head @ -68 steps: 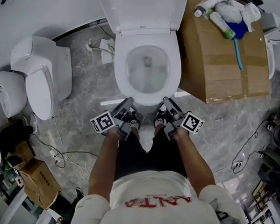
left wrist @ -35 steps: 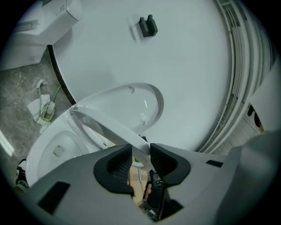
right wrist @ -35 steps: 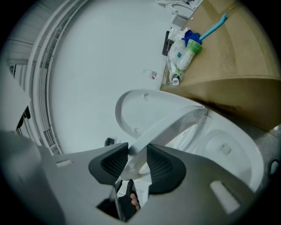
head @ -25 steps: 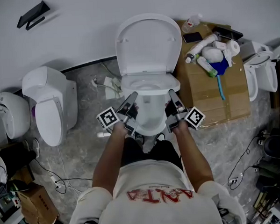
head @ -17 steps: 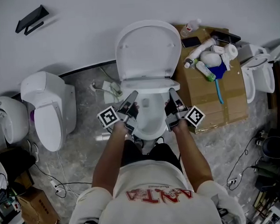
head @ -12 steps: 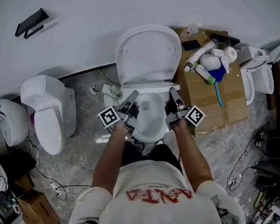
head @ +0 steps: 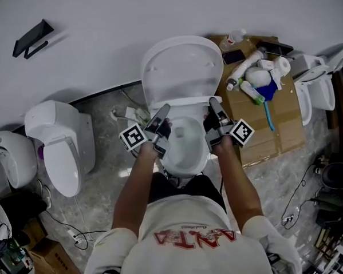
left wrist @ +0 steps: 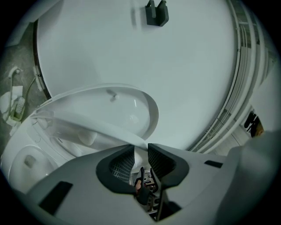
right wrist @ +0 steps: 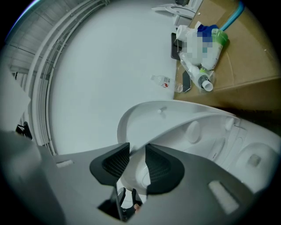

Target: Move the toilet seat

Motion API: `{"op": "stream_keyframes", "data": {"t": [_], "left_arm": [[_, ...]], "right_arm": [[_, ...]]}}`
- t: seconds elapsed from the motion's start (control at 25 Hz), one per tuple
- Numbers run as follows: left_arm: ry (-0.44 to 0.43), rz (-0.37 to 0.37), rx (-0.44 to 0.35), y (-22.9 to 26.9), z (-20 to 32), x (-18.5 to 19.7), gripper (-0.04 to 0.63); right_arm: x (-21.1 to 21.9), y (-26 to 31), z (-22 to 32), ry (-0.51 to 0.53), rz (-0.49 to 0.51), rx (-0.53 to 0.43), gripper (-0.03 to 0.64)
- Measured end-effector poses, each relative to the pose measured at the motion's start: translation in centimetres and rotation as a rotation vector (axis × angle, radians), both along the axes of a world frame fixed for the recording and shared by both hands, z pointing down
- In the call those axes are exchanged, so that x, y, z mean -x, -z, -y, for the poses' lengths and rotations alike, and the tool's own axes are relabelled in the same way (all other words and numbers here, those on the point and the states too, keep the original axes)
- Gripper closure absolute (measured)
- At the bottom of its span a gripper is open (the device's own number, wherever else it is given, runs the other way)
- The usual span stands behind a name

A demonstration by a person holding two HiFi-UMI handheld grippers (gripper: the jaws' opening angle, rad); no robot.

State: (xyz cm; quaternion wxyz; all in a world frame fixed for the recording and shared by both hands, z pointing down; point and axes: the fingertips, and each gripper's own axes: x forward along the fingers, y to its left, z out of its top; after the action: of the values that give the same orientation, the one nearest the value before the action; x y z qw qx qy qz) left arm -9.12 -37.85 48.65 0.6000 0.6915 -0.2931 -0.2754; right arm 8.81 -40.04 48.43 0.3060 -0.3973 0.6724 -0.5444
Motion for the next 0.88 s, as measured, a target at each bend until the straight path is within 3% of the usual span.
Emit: {"op": "stream_keyframes", "data": {"t": [0.2,0.68,0.88], "left_arm": [[-0.01,-0.004,-0.009,0.2,2.1,0.2,0.5],[-0.056,0.085,-0.051,0.1,6.6,0.6,0.508],[-0.049,0.09,-0.052,0.1,7.4,0.7,0.508]], "right_arm": [[0.1,0.3,2.3,-0.023,0.001,-0.004,0.503],[0.5,0.3,7.1,-0.019,0.01,0.01,0.497],[0.7,0.4,8.0,-0.023,0.002,0.011,0.495]]}}
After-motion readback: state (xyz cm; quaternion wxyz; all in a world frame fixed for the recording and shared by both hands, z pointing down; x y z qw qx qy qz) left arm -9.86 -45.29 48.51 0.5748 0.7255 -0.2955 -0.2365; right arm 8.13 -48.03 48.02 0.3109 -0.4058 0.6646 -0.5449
